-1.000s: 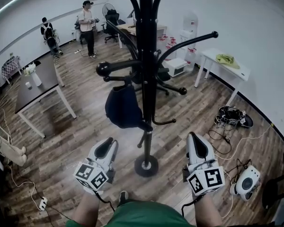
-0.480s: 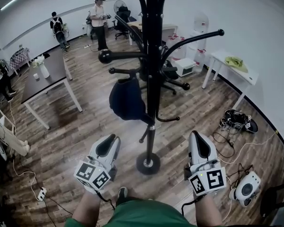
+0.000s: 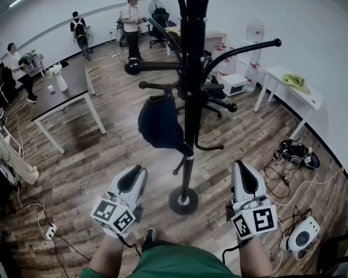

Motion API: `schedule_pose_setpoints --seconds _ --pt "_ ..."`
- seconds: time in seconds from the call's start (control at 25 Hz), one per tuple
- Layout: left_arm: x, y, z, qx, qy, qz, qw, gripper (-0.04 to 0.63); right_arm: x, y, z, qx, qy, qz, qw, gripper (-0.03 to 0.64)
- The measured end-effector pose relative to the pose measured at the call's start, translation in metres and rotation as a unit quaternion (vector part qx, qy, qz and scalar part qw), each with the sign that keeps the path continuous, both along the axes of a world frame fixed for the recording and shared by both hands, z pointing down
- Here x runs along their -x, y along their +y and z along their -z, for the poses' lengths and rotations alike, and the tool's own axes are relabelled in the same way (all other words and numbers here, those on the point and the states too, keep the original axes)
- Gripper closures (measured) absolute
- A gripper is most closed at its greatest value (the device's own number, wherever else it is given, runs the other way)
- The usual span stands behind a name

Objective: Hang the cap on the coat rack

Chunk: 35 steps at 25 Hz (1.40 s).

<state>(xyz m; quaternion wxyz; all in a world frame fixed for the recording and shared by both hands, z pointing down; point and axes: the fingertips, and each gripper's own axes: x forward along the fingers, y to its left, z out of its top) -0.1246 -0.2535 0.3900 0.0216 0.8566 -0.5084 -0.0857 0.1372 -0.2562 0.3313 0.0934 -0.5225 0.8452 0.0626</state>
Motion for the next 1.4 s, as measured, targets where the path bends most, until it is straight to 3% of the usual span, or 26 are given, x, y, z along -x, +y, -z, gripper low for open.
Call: schedule_pose_setpoints --seconds 1.4 --pt "0.011 -0.001 0.010 -0.010 -0.010 0.005 0.9999 0.515 0.006 0.000 0.004 -0.004 -0.012 0.019 1.000 0.614"
